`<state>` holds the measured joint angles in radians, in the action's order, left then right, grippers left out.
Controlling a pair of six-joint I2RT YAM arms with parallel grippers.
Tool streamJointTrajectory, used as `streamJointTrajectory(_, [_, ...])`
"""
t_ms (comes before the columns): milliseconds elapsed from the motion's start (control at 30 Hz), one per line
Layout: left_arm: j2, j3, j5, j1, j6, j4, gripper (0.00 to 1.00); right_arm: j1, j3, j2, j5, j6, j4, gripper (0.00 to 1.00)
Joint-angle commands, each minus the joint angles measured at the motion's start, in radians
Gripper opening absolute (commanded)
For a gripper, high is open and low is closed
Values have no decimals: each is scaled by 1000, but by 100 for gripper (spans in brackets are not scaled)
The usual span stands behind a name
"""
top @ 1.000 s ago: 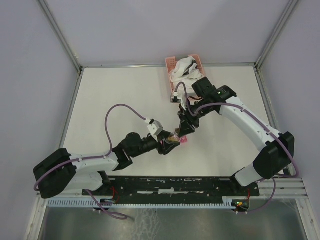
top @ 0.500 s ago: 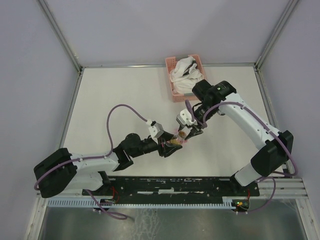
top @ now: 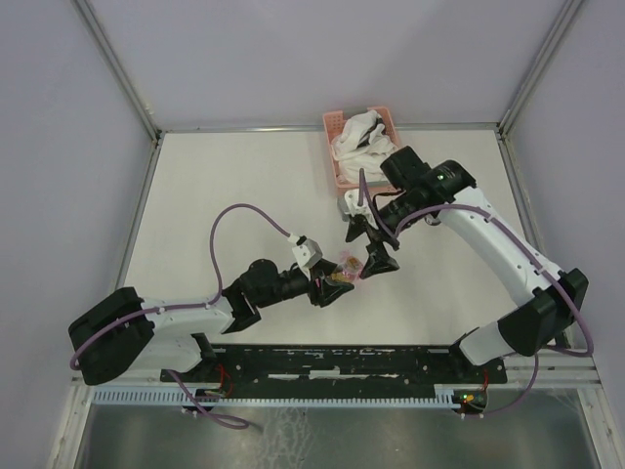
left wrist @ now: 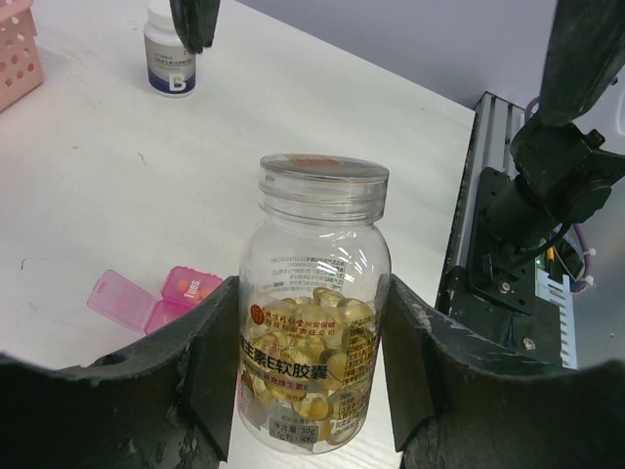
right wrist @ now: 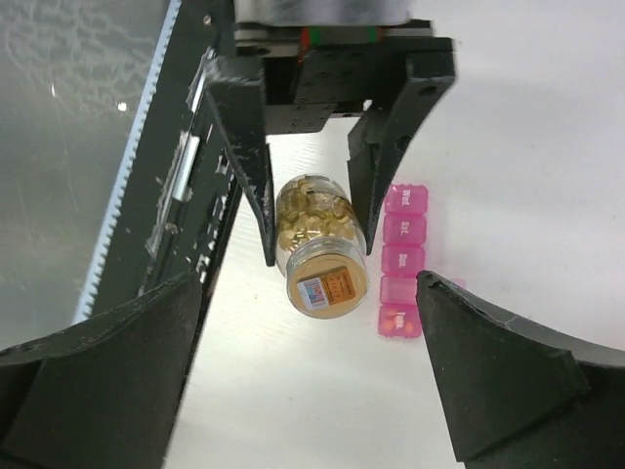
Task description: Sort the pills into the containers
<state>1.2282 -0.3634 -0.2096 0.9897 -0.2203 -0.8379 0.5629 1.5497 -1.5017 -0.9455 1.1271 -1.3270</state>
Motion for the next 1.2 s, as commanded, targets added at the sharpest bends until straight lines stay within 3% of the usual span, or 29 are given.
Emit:
streamJointTrajectory(0, [-13, -9, 26, -3, -36, -45, 3, 1, 7, 54, 103, -638, 222, 100])
streamJointTrajectory(100, [-14, -9, 27, -3, -38, -51, 3, 0, -19, 52, 217, -932, 264, 100])
streamJointTrajectory(267, [2, -21, 23, -3, -41, -59, 3, -6, -60, 51, 270, -1092, 268, 100])
streamJointTrajectory(400, [6, -20, 21, -3, -49, -68, 3, -5, -81, 29, 285, -1110, 272, 99])
streamJointTrajectory(967, [-11, -6, 32, -2, -55, -66, 3, 12, -138, -30, 161, -1129, 288, 80])
streamJointTrajectory(1167, [-20, -5, 38, -3, -54, -62, 3, 14, -127, -30, 152, -1120, 279, 65])
